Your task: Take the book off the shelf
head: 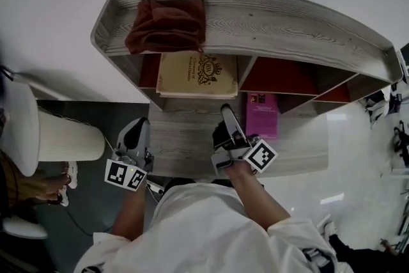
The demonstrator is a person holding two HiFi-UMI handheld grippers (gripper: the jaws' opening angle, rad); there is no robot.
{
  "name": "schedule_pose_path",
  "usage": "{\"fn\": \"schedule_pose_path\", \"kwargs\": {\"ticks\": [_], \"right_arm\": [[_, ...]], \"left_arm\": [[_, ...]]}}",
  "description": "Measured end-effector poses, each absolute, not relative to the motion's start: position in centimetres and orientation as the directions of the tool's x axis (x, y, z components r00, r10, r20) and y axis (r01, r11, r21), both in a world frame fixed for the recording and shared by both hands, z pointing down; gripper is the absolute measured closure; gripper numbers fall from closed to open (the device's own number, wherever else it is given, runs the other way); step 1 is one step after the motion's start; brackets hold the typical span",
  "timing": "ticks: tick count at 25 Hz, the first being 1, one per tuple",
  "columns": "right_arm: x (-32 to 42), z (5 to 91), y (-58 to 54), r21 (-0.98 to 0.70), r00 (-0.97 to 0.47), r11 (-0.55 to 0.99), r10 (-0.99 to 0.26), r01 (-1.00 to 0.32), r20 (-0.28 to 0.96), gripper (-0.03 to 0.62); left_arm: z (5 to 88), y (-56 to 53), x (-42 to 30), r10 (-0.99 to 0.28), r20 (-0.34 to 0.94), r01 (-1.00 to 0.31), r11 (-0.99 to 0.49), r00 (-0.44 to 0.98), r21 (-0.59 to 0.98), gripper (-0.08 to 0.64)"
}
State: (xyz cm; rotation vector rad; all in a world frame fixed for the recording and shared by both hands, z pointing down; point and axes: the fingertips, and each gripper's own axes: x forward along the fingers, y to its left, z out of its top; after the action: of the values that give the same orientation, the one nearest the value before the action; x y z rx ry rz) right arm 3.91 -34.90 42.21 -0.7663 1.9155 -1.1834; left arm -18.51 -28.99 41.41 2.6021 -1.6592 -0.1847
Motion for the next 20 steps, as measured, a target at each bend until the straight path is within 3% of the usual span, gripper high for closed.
{"fn": "schedule_pose_path", "kwargs": {"ticks": [6,20], "right_arm": [[4.6,44.4,-36.6,-0.942,-0.447,0.272,-0.880,-0.195,-0.162,0.278],[3.7,46.1,-38.8,-0.980,-0.366,0.138,-0.927,-0.140,-0.078,0.272]], "left_arm": [[42.6,-28.7,-18.4,-0.891,-0.046,-0.883,-0.453,0.451,0.120,0.540],[45.1,-28.0,-18.4,-0.874,0.007,-0.864,-0.478,0.485,0.157,0.540]]}}
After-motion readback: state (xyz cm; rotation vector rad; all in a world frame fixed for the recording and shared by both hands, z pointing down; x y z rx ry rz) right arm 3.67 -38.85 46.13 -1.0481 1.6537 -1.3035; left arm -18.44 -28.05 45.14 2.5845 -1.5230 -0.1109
